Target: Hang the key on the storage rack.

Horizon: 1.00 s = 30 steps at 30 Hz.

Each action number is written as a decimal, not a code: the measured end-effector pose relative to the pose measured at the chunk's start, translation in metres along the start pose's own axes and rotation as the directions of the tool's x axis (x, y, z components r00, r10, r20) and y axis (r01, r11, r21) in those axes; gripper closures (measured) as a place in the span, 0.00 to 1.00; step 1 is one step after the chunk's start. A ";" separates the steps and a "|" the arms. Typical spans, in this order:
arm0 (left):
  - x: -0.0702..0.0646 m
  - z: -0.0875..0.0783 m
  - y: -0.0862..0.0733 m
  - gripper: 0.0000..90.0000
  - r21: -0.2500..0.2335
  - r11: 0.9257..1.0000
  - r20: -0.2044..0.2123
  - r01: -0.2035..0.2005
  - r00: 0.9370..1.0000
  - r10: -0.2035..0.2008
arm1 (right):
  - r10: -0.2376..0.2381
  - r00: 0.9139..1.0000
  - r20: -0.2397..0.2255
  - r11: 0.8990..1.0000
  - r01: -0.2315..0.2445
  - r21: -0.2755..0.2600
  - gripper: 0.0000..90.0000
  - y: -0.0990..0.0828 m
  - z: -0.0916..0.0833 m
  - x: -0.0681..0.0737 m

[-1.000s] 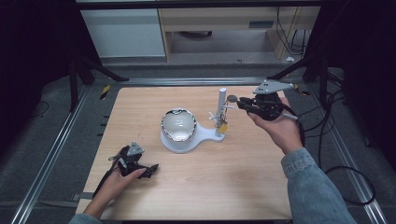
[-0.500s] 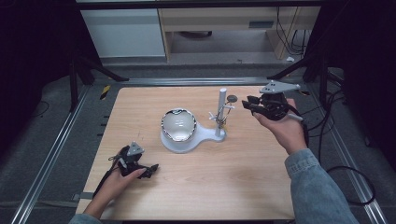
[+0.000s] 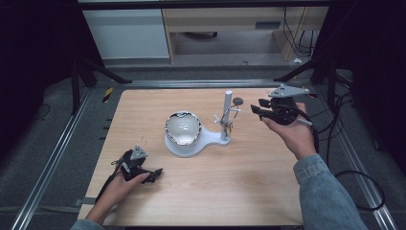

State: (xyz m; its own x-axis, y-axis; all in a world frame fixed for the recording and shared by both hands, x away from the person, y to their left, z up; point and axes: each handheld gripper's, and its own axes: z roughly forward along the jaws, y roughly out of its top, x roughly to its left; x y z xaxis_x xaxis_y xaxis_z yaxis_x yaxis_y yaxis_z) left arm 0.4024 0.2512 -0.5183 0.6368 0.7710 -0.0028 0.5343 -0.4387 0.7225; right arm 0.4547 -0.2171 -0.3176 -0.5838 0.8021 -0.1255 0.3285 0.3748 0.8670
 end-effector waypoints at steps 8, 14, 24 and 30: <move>0.000 0.000 0.000 0.00 0.000 1.000 0.000 0.000 1.000 0.000 | 0.026 0.998 0.057 1.000 -0.026 0.006 0.50 -0.010 -0.001 -0.006; 0.000 0.000 0.000 0.00 0.000 1.000 0.000 0.000 1.000 0.000 | 0.040 0.994 0.101 0.999 -0.042 0.015 0.41 -0.021 -0.002 -0.012; 0.000 0.000 0.000 0.00 0.000 1.000 0.000 0.000 1.000 0.000 | 0.057 0.988 0.143 0.997 -0.063 0.039 0.31 -0.036 -0.002 -0.022; 0.000 0.000 0.000 0.00 0.000 1.000 0.000 0.000 1.000 0.000 | 0.079 0.984 0.161 0.994 -0.089 0.057 0.24 -0.046 0.001 -0.027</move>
State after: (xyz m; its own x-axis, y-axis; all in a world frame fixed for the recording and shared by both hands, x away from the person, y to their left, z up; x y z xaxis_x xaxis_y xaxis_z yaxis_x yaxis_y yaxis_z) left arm 0.4024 0.2512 -0.5183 0.6369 0.7710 -0.0027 0.5343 -0.4389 0.7224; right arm 0.4562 -0.2558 -0.3548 -0.4288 0.8936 -0.1328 0.4211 0.3278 0.8457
